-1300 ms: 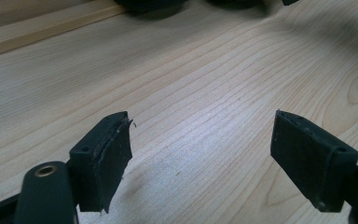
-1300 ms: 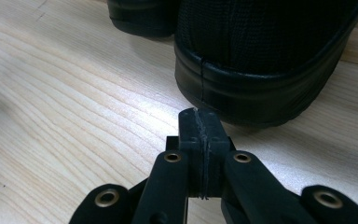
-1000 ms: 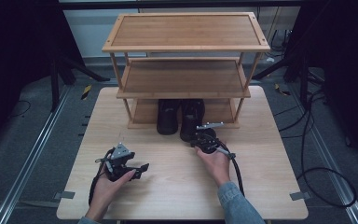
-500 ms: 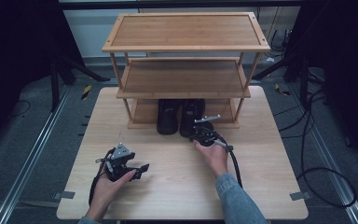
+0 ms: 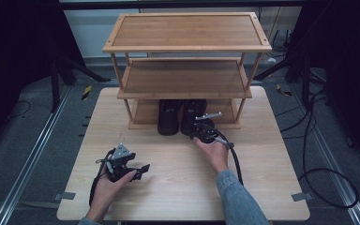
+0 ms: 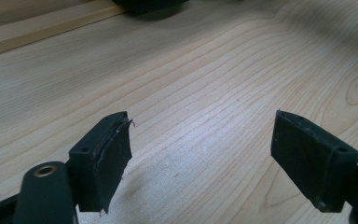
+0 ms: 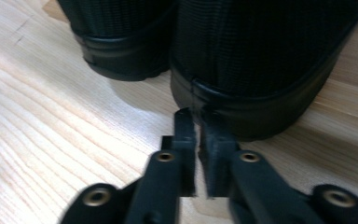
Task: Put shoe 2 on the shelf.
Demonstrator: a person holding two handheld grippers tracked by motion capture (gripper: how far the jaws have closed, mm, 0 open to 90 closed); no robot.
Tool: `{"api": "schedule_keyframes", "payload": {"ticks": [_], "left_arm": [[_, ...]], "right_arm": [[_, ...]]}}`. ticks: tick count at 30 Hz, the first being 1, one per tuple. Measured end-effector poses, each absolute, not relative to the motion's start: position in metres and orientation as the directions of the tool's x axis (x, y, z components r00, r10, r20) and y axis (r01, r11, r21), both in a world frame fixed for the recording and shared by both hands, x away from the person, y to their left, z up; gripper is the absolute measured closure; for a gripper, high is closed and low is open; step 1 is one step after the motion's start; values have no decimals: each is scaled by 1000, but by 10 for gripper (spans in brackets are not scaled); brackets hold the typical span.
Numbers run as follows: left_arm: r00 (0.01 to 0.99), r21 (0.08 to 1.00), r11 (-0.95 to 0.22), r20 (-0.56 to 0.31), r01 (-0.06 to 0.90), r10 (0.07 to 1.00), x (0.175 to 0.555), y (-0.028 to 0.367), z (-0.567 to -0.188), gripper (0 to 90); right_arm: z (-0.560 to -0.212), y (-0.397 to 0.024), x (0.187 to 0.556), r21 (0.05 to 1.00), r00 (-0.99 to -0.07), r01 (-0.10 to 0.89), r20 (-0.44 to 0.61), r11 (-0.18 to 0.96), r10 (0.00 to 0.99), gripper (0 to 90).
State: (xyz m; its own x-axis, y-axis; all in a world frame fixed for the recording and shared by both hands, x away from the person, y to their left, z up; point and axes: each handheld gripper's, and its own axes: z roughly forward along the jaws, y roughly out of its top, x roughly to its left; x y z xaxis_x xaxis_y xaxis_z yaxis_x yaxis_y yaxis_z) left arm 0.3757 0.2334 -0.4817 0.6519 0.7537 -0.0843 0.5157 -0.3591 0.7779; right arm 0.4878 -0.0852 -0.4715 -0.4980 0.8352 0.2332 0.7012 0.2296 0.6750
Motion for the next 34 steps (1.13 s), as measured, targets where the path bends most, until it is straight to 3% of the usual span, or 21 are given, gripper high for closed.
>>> {"api": "schedule_keyframes", "payload": {"ticks": [11, 15, 19, 26, 34], "left_arm": [[614, 753, -372, -55, 543, 787, 379, 240, -487, 111], [591, 734, -390, -21, 557, 806, 381, 246, -490, 60], [538, 718, -363, -19, 594, 843, 386, 259, -496, 59], [459, 702, -328, 2, 633, 889, 392, 279, -502, 52], [440, 715, -324, 26, 619, 897, 394, 287, -509, 24]], "right_arm": [[-464, -100, 457, 741, -529, 620, 149, 260, 835, 316], [-467, -118, 444, 752, -512, 597, 88, 280, 854, 216], [-473, -141, 431, 761, -470, 597, 72, 256, 880, 155], [-493, -185, 413, 729, -400, 634, 24, 257, 916, 126], [-508, -210, 407, 697, -329, 675, -8, 241, 944, 95]]}}
